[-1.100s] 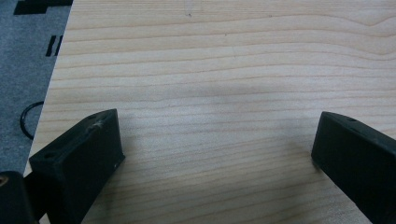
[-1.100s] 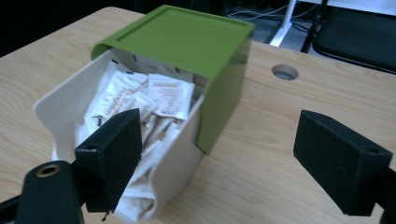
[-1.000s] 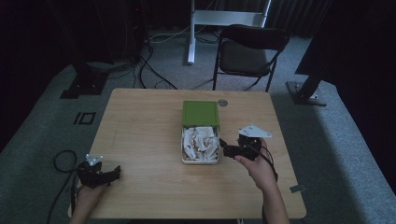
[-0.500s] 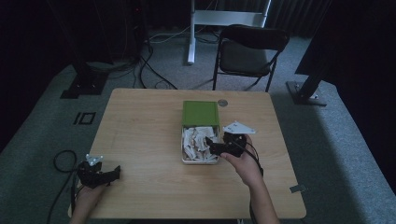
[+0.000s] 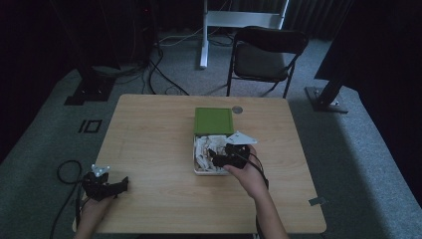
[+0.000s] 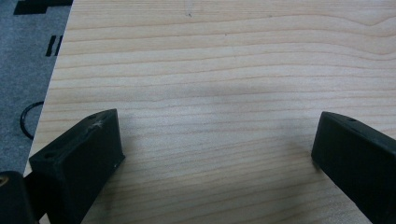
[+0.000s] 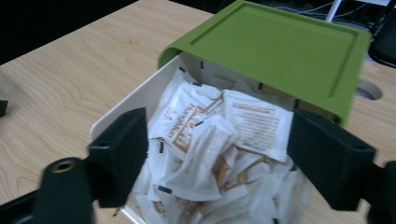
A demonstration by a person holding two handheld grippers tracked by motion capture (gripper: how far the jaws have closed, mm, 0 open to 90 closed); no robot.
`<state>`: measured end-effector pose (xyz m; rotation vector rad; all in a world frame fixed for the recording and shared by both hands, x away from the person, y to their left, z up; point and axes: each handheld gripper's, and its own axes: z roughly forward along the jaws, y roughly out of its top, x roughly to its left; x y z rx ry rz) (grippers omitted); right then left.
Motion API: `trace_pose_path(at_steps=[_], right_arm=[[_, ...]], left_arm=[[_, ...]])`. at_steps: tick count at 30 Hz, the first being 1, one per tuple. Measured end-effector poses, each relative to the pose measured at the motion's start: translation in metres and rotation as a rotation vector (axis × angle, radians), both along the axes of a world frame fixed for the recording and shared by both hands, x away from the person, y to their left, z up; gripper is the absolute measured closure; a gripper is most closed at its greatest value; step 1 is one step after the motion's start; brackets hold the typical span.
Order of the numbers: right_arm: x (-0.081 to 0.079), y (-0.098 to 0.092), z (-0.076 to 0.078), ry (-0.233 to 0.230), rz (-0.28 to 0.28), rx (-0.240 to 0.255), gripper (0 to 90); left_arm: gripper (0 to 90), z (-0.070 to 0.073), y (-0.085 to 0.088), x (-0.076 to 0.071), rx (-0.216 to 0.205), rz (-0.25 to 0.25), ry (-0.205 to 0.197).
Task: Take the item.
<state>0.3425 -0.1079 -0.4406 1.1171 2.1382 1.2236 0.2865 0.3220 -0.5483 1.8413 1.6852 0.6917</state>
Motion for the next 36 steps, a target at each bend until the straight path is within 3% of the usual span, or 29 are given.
trace_pose_path(at_steps=[5, 6, 10, 20, 28, 31, 36], right_arm=[[0.003, 0.007, -0.008, 0.019, -0.007, -0.007, 25.0], [0.003, 0.010, -0.010, 0.011, -0.021, -0.027, 32.0], [0.003, 0.014, -0.015, 0.022, -0.024, -0.019, 35.5], [0.005, 0.023, -0.027, 0.028, -0.070, -0.072, 49.0], [0.006, 0.026, -0.038, 0.058, -0.080, -0.064, 56.1], [0.006, 0.025, -0.041, 0.068, -0.067, -0.073, 70.7], [0.007, 0.020, -0.035, 0.056, -0.051, -0.031, 78.3]], left_arm=[[2.6, 0.000, 0.000, 0.000, -0.001, 0.001, 0.000], [2.6, 0.000, 0.000, 0.000, -0.001, 0.001, 0.000], [2.6, 0.000, 0.000, 0.000, -0.001, 0.001, 0.000], [2.6, 0.000, 0.000, 0.000, -0.001, 0.001, 0.000], [2.6, 0.000, 0.000, 0.000, 0.000, 0.000, 0.000], [2.7, 0.000, 0.000, 0.000, 0.000, 0.000, 0.000], [2.6, 0.000, 0.000, 0.000, 0.000, 0.000, 0.000]])
